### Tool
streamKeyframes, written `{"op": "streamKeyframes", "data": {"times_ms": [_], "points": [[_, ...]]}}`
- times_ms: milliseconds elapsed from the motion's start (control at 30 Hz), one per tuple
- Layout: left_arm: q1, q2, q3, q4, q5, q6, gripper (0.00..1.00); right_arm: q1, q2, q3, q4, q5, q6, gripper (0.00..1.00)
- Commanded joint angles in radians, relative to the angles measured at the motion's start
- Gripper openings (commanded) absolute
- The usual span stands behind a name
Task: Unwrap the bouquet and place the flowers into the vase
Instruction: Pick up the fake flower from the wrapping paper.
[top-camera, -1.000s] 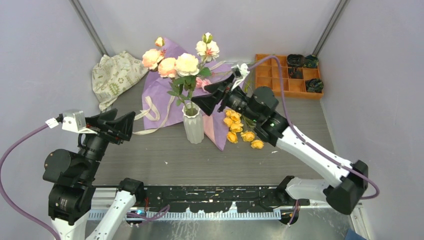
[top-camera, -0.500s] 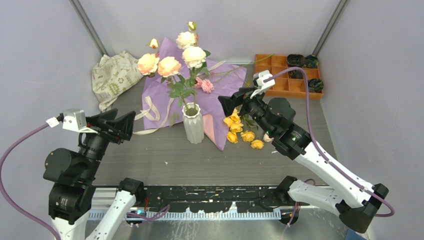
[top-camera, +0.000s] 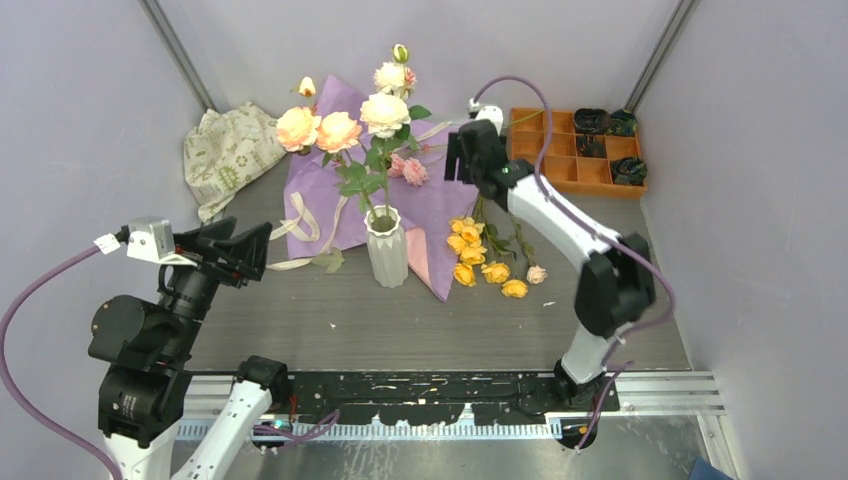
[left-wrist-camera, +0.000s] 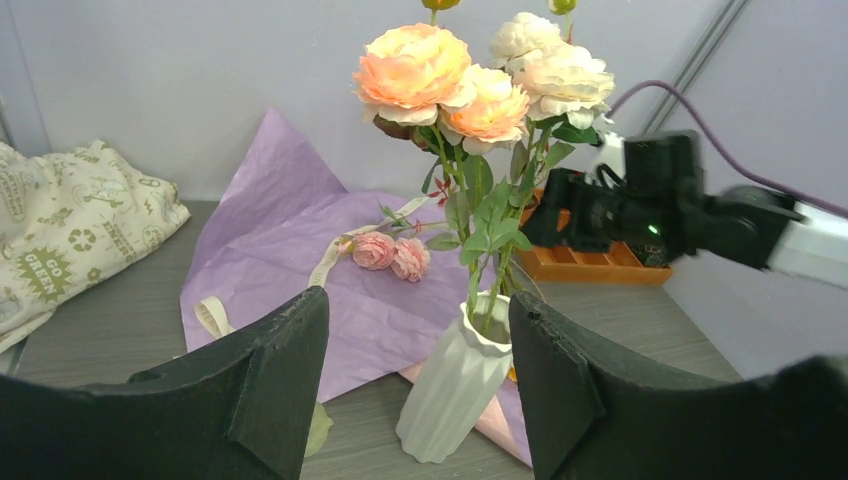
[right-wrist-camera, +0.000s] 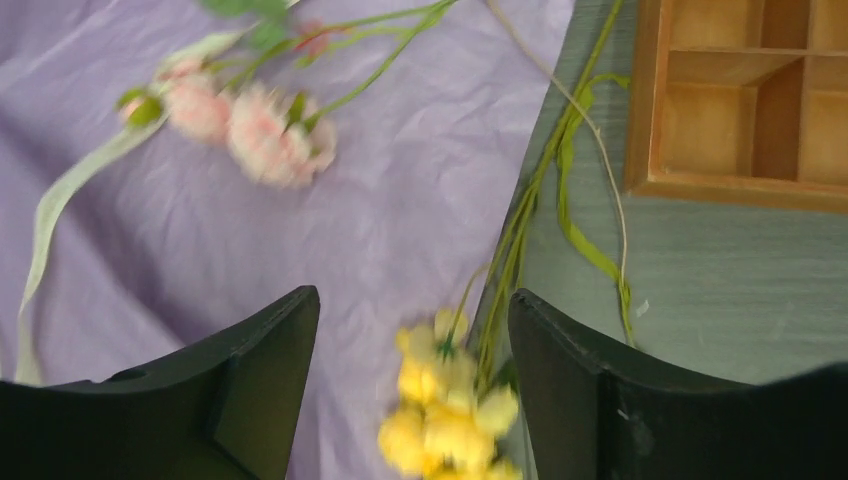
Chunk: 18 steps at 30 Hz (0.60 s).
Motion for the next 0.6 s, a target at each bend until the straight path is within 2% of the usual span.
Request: {"op": "streamKeyframes", "data": {"times_ms": [0, 200, 300, 433, 567], "points": [[0.000, 0.008, -0.004, 0.042, -0.007, 0.014, 0.67, -0.140, 0.237, 0.277, -0.085, -0.179, 0.145, 0.74], [0.001, 0.025, -0.018, 0.044, -0.006, 0.019, 0.67, -0.191, 0.636, 0.768, -0.193, -0.311, 0.221, 0.75], [0.001, 0.030, -0.032, 0.050, -0.010, 0.022, 0.67, -0.204, 0.773, 0.930, -0.203, -0.348, 0.281, 0.75], [0.001, 0.044, -0.039, 0.048, -0.011, 0.035, 0.67, -0.222, 0.893, 1.019, -0.157, -0.417, 0.365, 0.75], [0.001, 0.048, -0.049, 0.047, -0.011, 0.045, 0.67, -0.222, 0.927, 0.999, -0.097, -0.412, 0.394, 0.75]]}}
